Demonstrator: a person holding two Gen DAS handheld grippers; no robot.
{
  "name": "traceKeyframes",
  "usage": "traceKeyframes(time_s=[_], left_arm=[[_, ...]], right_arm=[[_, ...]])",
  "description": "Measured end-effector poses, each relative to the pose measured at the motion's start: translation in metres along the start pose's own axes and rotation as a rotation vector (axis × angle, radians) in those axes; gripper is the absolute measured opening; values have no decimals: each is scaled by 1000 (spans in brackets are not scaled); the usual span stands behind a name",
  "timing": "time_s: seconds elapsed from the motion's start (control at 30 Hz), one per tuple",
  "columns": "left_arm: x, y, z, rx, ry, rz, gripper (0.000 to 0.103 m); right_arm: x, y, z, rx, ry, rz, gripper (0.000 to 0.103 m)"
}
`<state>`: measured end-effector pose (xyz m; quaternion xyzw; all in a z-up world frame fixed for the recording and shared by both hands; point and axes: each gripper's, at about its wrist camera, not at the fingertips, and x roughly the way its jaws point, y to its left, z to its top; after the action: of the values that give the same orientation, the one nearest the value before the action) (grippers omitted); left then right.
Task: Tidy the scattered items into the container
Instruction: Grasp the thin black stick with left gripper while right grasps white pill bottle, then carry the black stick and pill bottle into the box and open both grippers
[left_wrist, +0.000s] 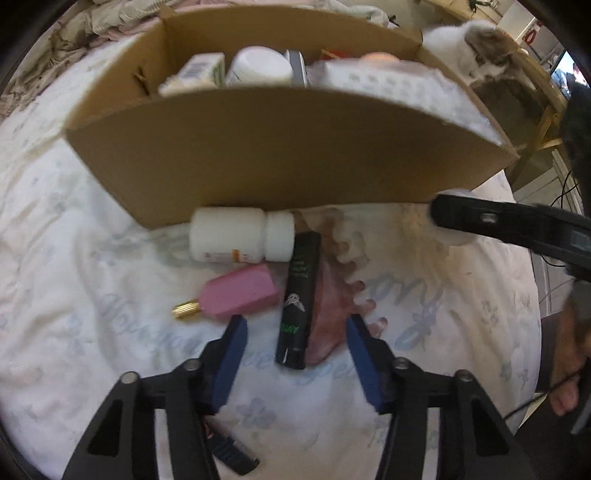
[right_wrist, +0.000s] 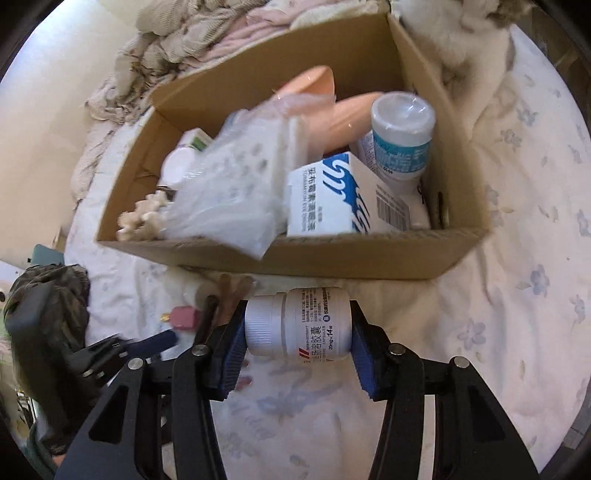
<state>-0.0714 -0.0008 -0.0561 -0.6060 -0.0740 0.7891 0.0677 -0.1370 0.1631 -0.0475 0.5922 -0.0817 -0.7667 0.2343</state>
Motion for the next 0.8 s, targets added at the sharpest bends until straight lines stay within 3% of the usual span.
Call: traceKeyframes(time_s=[0.07, 0.13, 0.23, 0.4, 0.5, 0.6, 0.7, 0.8], left_arm=[[-2, 2, 3, -19, -18, -45, 18], [-5, 5, 5, -32, -25, -25, 13], [-5, 11, 3, -61, -10, -36, 11], [-25, 6, 1, -56, -49, -60, 11], [-52, -6, -5, 1, -115, -69, 11], [-92, -15, -6, 50, -242, -43, 11], [-123, -12, -3, 11, -344, -51, 11], [-141, 5, 14, -21, -397, -45, 11]], right_arm=[[-6, -2, -3, 0, -5, 9, 54], [-9, -7, -2, 5, -8, 24, 54], [-8, -8, -2, 7, -10, 28, 54], [-10, 10, -4, -8, -12, 63, 54], [-16, 18, -3, -19, -24, 110, 54], [-24, 26, -2, -9, -43, 190, 54], [-34, 36, 3, -32, -72, 228, 54], [-42, 41, 13, -34, -94, 246, 54]])
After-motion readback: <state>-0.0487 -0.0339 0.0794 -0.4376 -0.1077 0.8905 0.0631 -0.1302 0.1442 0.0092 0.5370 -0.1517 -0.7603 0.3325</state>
